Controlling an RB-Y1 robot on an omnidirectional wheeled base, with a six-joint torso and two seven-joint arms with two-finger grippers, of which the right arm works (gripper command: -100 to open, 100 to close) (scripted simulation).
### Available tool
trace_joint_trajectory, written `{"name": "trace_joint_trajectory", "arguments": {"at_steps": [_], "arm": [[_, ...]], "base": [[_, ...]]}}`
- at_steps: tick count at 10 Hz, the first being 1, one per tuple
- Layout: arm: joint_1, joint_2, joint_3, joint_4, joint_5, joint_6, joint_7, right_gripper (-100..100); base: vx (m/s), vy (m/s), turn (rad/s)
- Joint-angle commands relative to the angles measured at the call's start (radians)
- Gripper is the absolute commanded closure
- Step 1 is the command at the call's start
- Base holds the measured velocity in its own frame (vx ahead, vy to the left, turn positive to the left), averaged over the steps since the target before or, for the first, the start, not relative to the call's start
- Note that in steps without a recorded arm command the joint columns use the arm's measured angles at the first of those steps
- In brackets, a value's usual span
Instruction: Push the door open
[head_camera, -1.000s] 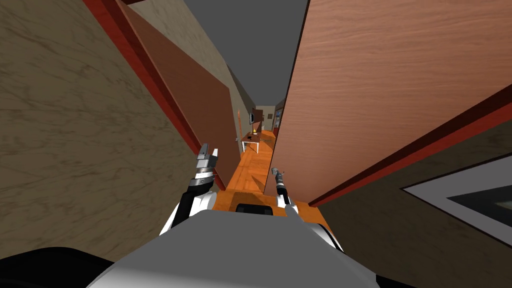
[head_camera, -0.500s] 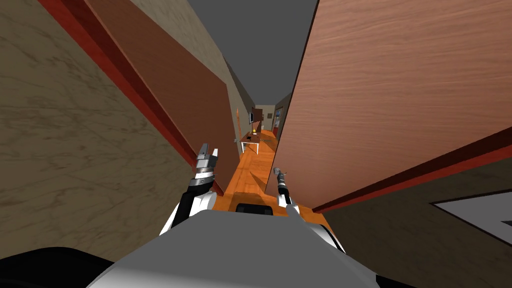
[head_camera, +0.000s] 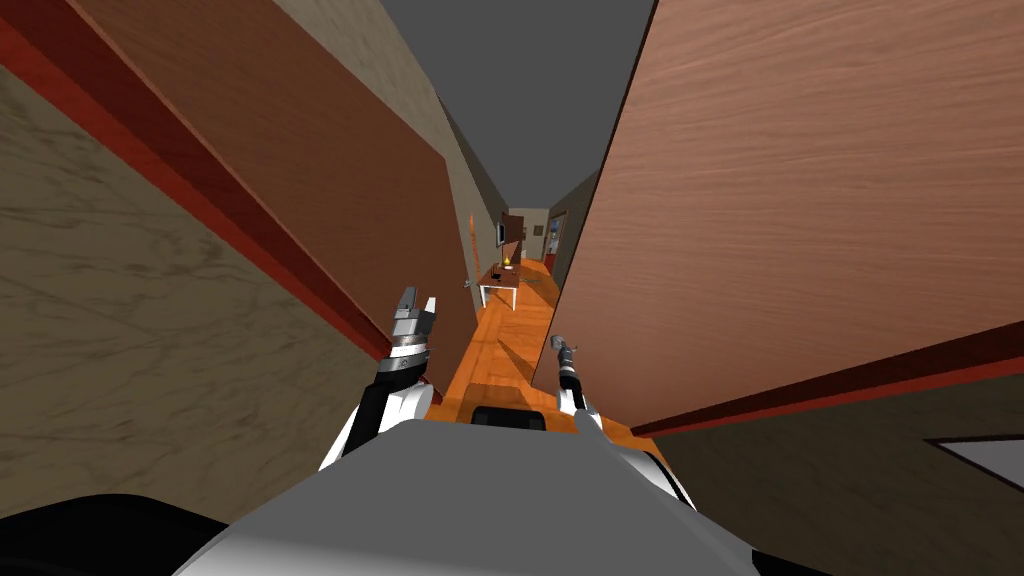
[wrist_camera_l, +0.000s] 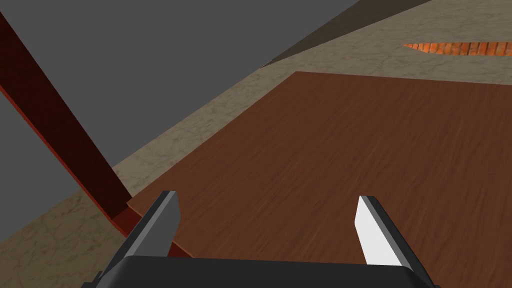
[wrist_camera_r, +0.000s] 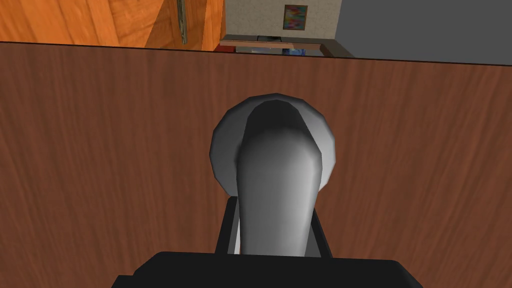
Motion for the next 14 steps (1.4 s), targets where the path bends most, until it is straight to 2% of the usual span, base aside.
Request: {"name": "trace_joint_trajectory", "arguments": {"at_steps": [1, 4, 6, 7, 11, 12, 14], "arm": [[0.000, -0.015, -0.026, 0.006, -0.016, -0.001, 0.007, 100], [0.002, -0.019, -0.042, 0.008, -0.026, -0.002, 0.013, 100], [0.004, -0.026, -0.068, 0.010, -0.043, -0.002, 0.022, 100], [0.004, -0.026, -0.068, 0.010, -0.043, -0.002, 0.022, 100], [0.009, -0.036, -0.112, 0.014, -0.071, -0.003, 0.038, 100], [0.009, -0.036, -0.112, 0.014, -0.071, -0.003, 0.038, 100], [0.011, -0.041, -0.133, 0.015, -0.084, -0.004, 0.046, 100]], "base": [[0.133, 0.023, -0.076], [0.166, 0.051, -0.052], [0.176, 0.057, -0.044], [0.121, 0.044, -0.048], [0.183, 0.051, -0.060], [0.137, 0.034, -0.029], [0.165, 0.057, -0.054]]}}
